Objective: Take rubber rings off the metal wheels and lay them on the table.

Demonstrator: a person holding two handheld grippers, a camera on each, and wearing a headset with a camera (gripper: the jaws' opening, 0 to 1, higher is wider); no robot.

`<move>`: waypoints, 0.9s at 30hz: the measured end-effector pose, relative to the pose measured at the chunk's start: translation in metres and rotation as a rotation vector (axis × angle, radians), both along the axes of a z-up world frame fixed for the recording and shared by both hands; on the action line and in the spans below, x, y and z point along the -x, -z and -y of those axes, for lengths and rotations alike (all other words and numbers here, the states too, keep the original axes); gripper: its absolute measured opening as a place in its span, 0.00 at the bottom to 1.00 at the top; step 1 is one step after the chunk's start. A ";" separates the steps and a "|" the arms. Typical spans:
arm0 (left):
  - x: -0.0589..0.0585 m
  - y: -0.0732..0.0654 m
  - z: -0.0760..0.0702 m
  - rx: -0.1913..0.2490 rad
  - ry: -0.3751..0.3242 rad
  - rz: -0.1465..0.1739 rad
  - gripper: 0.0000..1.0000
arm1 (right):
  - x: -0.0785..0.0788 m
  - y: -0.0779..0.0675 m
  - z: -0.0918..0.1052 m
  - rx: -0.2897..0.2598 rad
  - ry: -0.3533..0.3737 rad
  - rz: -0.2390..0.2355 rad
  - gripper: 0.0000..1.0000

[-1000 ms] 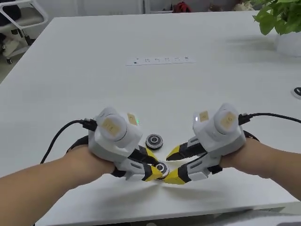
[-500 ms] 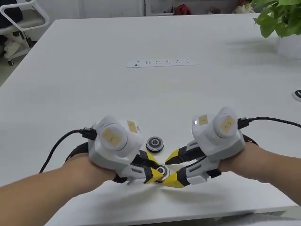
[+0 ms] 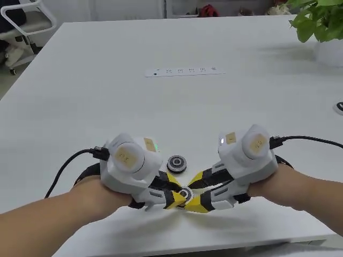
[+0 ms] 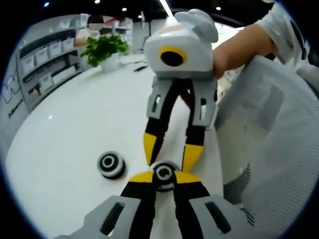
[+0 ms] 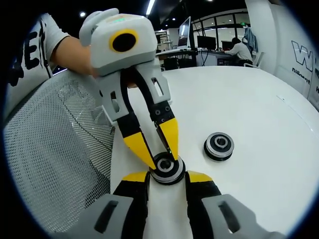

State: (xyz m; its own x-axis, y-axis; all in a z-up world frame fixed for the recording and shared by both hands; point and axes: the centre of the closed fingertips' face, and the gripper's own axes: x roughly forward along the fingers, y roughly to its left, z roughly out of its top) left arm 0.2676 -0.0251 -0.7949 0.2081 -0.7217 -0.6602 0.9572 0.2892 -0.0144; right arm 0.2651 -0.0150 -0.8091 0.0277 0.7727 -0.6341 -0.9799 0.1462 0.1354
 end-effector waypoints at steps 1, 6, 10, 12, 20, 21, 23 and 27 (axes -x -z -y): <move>0.000 0.000 0.000 0.000 0.000 0.000 0.14 | 0.000 0.000 0.000 0.000 0.000 -0.001 0.25; 0.000 0.000 0.000 0.000 0.000 0.004 0.14 | 0.000 0.000 0.002 -0.005 0.006 -0.013 0.24; 0.000 0.000 0.000 0.000 0.000 0.005 0.14 | 0.001 0.000 0.004 -0.005 0.005 -0.016 0.22; 0.000 0.000 0.000 0.001 -0.001 0.005 0.14 | 0.001 0.000 0.005 -0.004 0.004 -0.016 0.21; 0.000 0.000 0.000 0.002 -0.004 0.008 0.14 | 0.002 0.000 0.009 0.000 0.003 -0.017 0.17; 0.000 0.000 0.000 0.002 -0.004 0.009 0.14 | 0.002 0.000 0.009 0.000 0.004 -0.018 0.17; 0.000 0.000 0.000 0.003 -0.005 0.009 0.14 | 0.002 0.000 0.009 0.000 0.003 -0.017 0.17; 0.000 0.000 0.000 0.004 -0.007 0.008 0.14 | 0.002 0.000 0.009 0.000 0.003 -0.017 0.17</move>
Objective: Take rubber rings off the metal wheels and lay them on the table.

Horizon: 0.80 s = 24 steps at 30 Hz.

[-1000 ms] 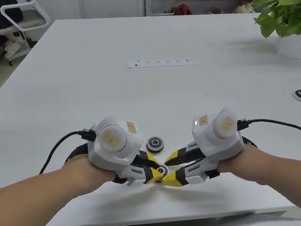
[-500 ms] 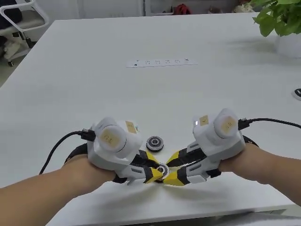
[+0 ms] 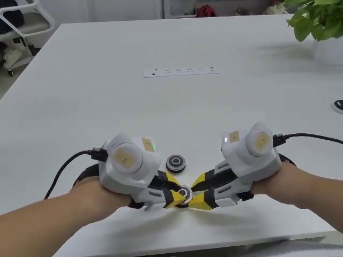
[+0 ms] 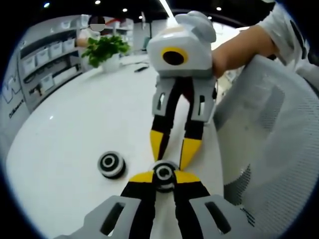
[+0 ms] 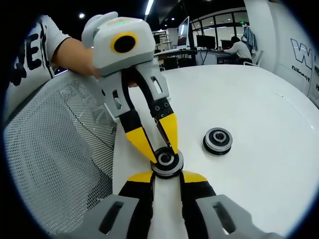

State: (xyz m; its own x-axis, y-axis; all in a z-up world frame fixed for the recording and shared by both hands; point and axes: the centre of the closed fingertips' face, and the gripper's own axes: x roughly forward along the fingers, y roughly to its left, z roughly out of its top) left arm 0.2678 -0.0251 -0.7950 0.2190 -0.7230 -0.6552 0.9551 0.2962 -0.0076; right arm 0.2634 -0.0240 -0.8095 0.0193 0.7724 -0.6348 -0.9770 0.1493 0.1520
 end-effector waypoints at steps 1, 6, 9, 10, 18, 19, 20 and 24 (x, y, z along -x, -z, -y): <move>0.000 0.000 0.000 0.000 0.000 0.000 0.14 | 0.000 0.000 0.000 0.000 -0.001 0.000 0.16; 0.000 0.000 0.000 0.003 -0.002 0.000 0.14 | -0.001 0.002 0.003 0.012 -0.010 0.009 0.14; 0.000 0.000 0.000 0.004 -0.002 -0.001 0.14 | 0.000 0.002 0.002 0.003 -0.003 -0.001 0.12; 0.000 0.000 0.000 0.004 -0.003 -0.001 0.14 | 0.000 0.002 0.002 0.003 -0.004 -0.001 0.12; 0.000 0.000 0.000 0.005 -0.003 -0.001 0.14 | 0.000 0.002 0.003 0.003 -0.004 -0.004 0.11; 0.000 0.000 0.000 0.005 -0.003 -0.001 0.14 | 0.000 0.002 0.003 0.003 -0.004 -0.005 0.10; 0.000 0.000 0.000 0.006 -0.003 -0.001 0.14 | 0.000 0.002 0.003 0.003 -0.004 -0.005 0.10; 0.000 0.000 -0.001 0.006 -0.004 -0.001 0.14 | 0.001 0.002 0.003 0.003 -0.003 -0.006 0.09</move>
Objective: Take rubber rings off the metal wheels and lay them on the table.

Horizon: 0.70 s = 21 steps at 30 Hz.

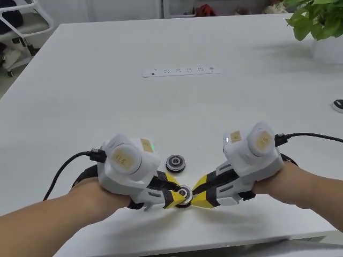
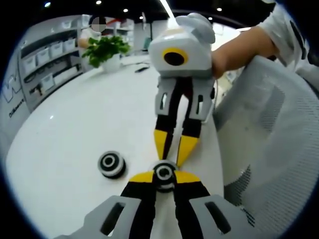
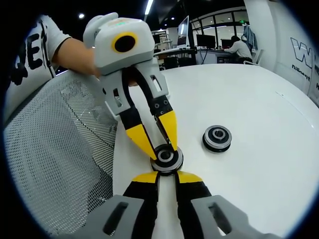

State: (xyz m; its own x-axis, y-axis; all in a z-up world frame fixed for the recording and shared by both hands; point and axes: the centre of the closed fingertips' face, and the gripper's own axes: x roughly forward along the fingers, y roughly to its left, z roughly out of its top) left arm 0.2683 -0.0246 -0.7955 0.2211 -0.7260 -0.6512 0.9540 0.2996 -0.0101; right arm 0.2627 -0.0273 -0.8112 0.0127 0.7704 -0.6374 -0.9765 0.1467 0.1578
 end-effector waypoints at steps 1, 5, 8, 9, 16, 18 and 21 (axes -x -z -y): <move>0.000 0.000 0.000 0.000 0.000 0.000 0.14 | 0.000 0.000 0.000 0.000 0.000 0.000 0.09; 0.000 0.000 0.000 0.000 -0.001 0.000 0.14 | 0.000 0.000 0.001 0.003 -0.002 0.000 0.08; 0.000 0.000 0.000 0.000 -0.002 0.001 0.14 | 0.001 0.000 0.001 0.002 0.000 -0.003 0.07; 0.000 0.000 0.000 0.000 -0.002 0.001 0.14 | 0.001 0.000 0.001 0.003 -0.001 -0.003 0.07; 0.000 0.000 -0.001 0.000 -0.003 0.001 0.14 | 0.000 0.001 0.003 0.009 -0.005 0.001 0.00; 0.000 0.000 -0.001 0.000 -0.002 0.002 0.14 | -0.001 0.001 0.003 0.012 0.000 0.003 0.00; 0.000 0.000 -0.001 0.000 0.000 0.002 0.14 | -0.001 0.001 0.003 0.020 -0.013 0.012 0.00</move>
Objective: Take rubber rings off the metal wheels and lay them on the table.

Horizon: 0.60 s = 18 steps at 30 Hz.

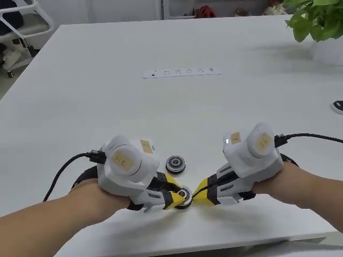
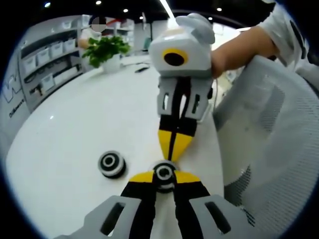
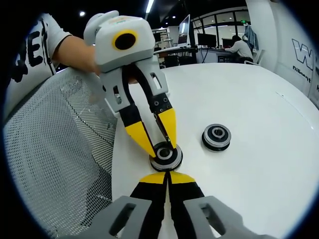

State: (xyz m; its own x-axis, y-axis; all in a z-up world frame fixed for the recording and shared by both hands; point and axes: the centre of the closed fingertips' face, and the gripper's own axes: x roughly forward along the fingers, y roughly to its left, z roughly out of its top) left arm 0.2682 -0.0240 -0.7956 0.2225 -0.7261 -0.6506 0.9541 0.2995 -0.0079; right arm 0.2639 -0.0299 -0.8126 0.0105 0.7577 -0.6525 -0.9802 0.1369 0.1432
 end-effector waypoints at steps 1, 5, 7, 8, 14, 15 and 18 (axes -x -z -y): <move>0.000 0.000 0.000 0.000 0.000 0.000 0.14 | 0.000 0.000 0.000 0.000 -0.004 0.001 0.00; 0.000 0.000 0.000 0.001 0.001 0.000 0.14 | 0.000 -0.002 -0.001 -0.004 -0.003 0.002 0.06; 0.000 0.000 0.000 0.001 0.001 0.000 0.14 | -0.001 -0.007 -0.001 -0.016 0.014 -0.007 0.11; 0.000 0.000 0.000 0.001 0.001 0.000 0.14 | -0.002 -0.006 -0.001 -0.014 0.011 0.002 0.11; 0.000 0.000 0.000 0.001 0.001 0.001 0.14 | 0.002 -0.004 -0.005 -0.010 -0.010 0.020 0.16; 0.001 0.000 0.000 0.001 0.001 0.001 0.14 | 0.000 -0.005 -0.007 -0.026 0.002 0.021 0.19; 0.001 0.000 0.000 0.001 0.001 0.001 0.14 | 0.001 -0.005 -0.012 -0.026 -0.001 0.023 0.32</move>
